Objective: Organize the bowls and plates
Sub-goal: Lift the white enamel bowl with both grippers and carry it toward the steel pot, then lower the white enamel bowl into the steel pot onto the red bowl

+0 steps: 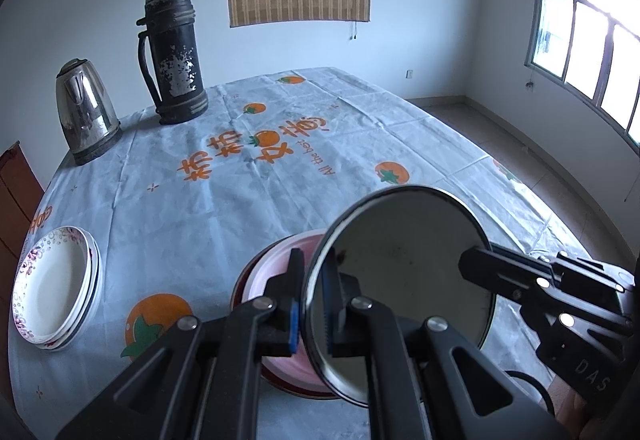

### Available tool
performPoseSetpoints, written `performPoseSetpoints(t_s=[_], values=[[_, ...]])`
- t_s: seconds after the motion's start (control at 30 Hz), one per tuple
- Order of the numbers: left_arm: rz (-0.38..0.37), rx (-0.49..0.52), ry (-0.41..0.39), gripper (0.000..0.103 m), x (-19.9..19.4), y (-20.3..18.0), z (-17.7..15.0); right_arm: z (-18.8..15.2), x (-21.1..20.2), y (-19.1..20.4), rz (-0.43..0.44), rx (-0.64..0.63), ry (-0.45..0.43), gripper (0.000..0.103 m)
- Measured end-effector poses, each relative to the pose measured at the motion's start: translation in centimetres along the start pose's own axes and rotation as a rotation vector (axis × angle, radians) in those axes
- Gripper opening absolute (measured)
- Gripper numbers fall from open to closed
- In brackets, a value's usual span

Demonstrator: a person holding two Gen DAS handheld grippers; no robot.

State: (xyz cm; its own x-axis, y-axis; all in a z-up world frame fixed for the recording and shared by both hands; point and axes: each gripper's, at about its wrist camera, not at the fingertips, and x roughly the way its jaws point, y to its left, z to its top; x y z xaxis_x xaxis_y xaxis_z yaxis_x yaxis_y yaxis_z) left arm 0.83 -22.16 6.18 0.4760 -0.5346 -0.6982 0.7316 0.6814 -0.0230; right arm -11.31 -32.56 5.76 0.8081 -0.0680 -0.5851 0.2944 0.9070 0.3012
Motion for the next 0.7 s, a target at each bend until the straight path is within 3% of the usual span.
performPoseSetpoints(t_s=[0.7], values=[[0.002, -0.039, 0.024, 0.006, 1.0, 1.0, 0.2, 0.9, 0.7, 0.3, 0.009, 0.000, 0.010, 0.008]])
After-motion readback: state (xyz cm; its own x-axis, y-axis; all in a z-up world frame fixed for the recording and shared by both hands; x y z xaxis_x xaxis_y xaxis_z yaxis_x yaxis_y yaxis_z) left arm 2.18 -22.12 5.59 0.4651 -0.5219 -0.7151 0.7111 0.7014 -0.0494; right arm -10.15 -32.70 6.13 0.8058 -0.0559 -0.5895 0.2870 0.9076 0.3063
